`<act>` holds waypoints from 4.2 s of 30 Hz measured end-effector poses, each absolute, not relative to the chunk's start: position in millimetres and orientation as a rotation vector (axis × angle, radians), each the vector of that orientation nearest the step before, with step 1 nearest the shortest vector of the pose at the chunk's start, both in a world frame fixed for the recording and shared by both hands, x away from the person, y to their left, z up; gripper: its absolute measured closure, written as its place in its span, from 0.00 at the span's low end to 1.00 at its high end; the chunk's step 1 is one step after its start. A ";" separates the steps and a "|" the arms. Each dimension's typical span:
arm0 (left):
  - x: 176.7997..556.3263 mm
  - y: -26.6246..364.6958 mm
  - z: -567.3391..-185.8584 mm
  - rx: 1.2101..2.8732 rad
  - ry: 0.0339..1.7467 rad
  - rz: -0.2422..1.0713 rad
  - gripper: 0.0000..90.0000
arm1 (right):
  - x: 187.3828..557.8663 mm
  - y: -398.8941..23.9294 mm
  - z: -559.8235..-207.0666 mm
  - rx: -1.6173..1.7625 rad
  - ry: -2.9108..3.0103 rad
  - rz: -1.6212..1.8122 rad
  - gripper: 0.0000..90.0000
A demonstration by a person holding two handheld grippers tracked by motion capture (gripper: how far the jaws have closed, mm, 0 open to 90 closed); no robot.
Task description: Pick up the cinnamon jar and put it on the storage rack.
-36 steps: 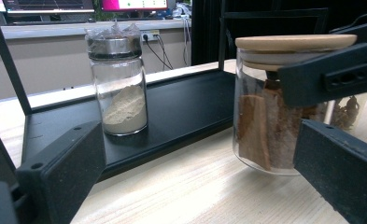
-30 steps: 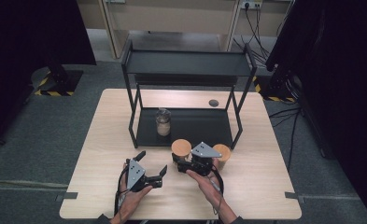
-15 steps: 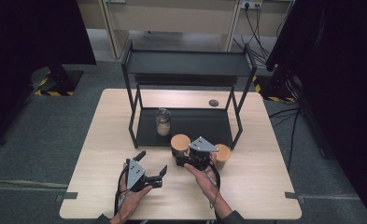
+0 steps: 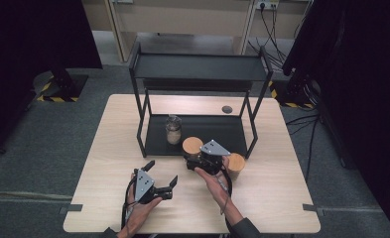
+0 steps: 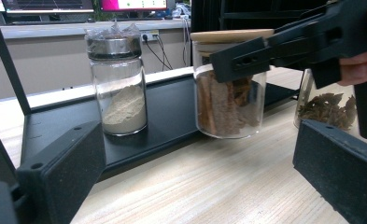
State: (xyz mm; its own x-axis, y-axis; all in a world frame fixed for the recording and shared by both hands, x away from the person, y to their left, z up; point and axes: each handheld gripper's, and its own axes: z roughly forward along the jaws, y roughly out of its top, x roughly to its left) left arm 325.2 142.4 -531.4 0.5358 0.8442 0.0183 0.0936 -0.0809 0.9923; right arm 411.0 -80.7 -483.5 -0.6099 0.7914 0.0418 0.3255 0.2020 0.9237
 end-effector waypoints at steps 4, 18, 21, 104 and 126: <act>325.2 142.5 -531.4 1.542 0.832 0.760 0.02 | 417.1 -77.1 -482.0 1.047 2.023 1.387 0.29; 325.3 142.6 -531.4 1.542 0.831 0.759 0.02 | 436.0 -66.9 -481.0 1.086 1.976 1.338 0.29; 325.3 142.6 -531.4 1.542 0.830 0.759 0.02 | 439.7 -65.5 -481.9 1.095 1.969 1.329 0.29; 325.2 142.6 -531.5 1.541 0.828 0.757 0.02 | 486.0 -59.7 -502.0 1.237 1.857 1.280 0.11; 325.1 142.7 -531.5 1.540 0.828 0.758 0.02 | 469.5 -62.2 -490.7 1.224 1.871 1.293 0.05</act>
State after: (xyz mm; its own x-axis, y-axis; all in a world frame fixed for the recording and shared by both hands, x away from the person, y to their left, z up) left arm 325.1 142.7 -531.5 0.5392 0.8420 0.0167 0.0912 -0.0781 0.9928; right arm 469.5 -62.2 -490.7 -0.4326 0.9000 0.0543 0.3691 0.1218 0.9214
